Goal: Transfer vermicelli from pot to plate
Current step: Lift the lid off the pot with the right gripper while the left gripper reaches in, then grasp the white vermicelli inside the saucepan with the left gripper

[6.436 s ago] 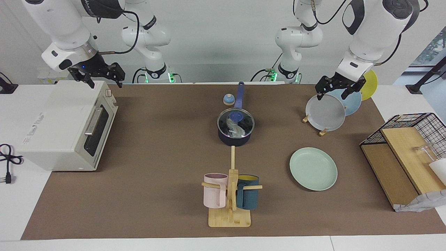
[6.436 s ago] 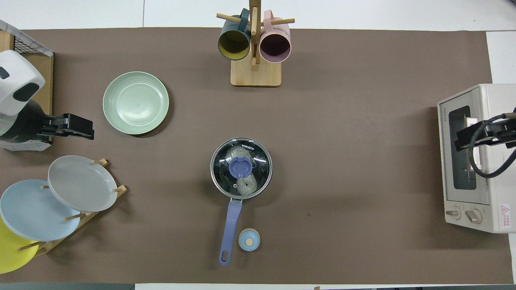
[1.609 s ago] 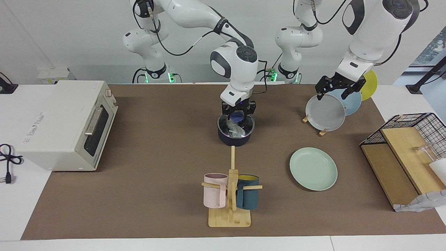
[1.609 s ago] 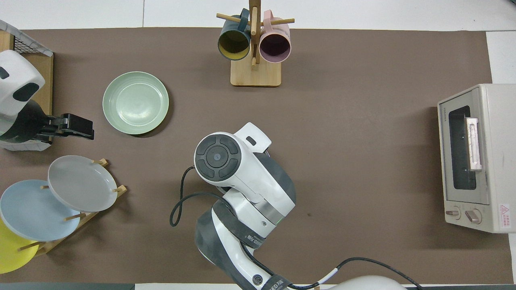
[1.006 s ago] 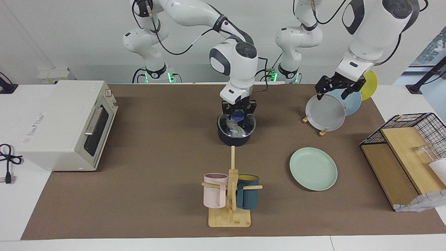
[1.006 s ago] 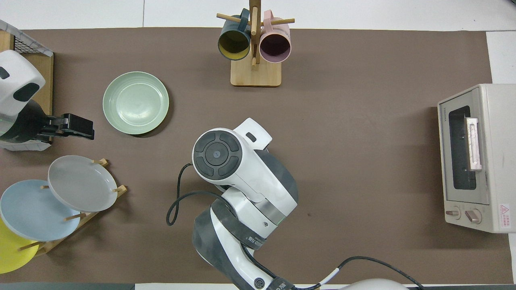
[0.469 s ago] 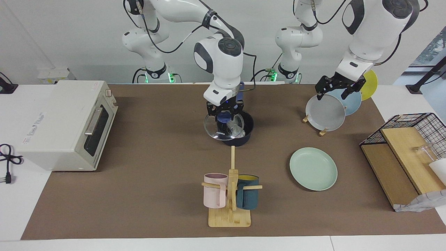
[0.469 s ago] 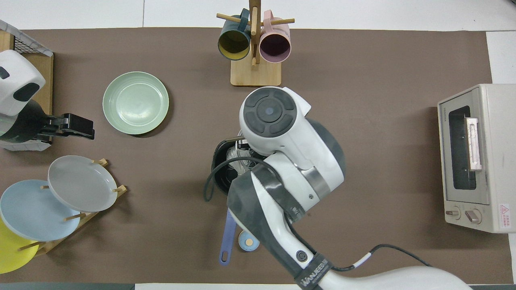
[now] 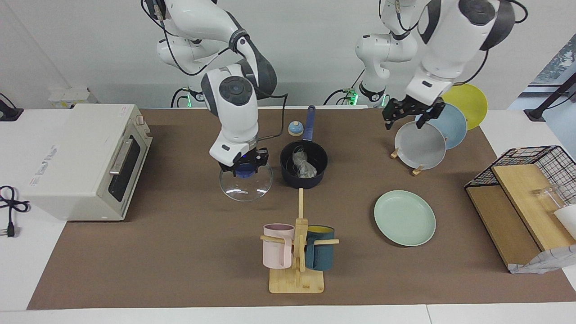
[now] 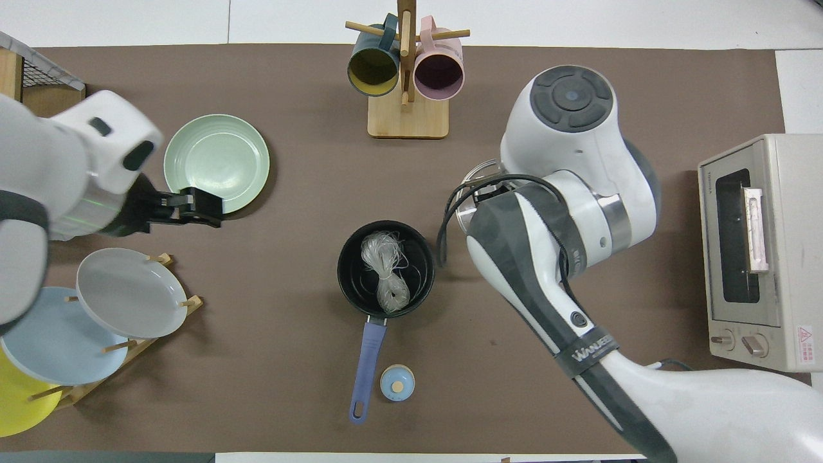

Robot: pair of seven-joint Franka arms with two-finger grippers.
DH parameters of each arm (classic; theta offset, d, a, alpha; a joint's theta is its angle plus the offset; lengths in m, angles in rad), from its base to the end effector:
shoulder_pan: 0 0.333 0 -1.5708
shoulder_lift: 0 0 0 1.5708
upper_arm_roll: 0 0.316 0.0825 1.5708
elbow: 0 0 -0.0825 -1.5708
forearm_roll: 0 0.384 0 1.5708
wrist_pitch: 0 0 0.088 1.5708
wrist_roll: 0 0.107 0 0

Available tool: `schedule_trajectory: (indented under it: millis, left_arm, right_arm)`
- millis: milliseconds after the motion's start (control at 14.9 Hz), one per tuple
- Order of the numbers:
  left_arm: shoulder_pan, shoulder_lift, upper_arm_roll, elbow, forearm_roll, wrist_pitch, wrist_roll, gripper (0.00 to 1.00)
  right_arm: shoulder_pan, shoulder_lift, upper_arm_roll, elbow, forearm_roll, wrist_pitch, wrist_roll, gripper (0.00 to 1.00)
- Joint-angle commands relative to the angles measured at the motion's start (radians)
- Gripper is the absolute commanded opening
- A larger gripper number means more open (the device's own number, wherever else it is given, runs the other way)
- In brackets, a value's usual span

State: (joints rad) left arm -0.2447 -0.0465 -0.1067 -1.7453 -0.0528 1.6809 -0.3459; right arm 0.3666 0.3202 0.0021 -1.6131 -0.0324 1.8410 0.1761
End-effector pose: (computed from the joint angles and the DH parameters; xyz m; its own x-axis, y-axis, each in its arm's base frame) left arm 0.5098 -0.1935 0.5767 0.9994 0.0003 -0.0333 0.0016 -0.9993 0.0384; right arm 0.6016 0.2295 0.4333 0.9763 0.1986 -0.0857 0.2029 -0.9781 0.0453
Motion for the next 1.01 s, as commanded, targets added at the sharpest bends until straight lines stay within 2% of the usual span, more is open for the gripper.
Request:
schedule_trajectory:
  millis: [0, 268, 402, 603, 939]
  left_arm:
    - [-0.189, 0.008, 0.012, -0.146, -0.007, 0.171, -0.218, 1.0]
    - [-0.347, 0.141, 0.012, -0.243, -0.007, 0.4, -0.386, 1.0]
    - [-0.38, 0.174, 0.012, -0.276, -0.007, 0.482, -0.41, 1.0]
    - [-0.41, 0.252, 0.013, -0.277, -0.007, 0.551, -0.429, 1.0]
    - [-0.426, 0.319, 0.015, -0.264, 0.014, 0.569, -0.395, 1.0]
  right_arm:
    - [-0.076, -0.061, 0.013, -0.112, 0.005, 0.05, -0.108, 0.54]
    - [-0.132, -0.112, 0.01, -0.295, 0.005, 0.228, -0.197, 0.54]
    - [-0.17, -0.11, 0.01, -0.317, 0.005, 0.27, -0.262, 0.54]
    - [-0.201, -0.104, 0.01, -0.336, 0.003, 0.323, -0.317, 0.54]
    - [-0.213, -0.087, 0.01, -0.356, 0.0, 0.386, -0.32, 0.57]
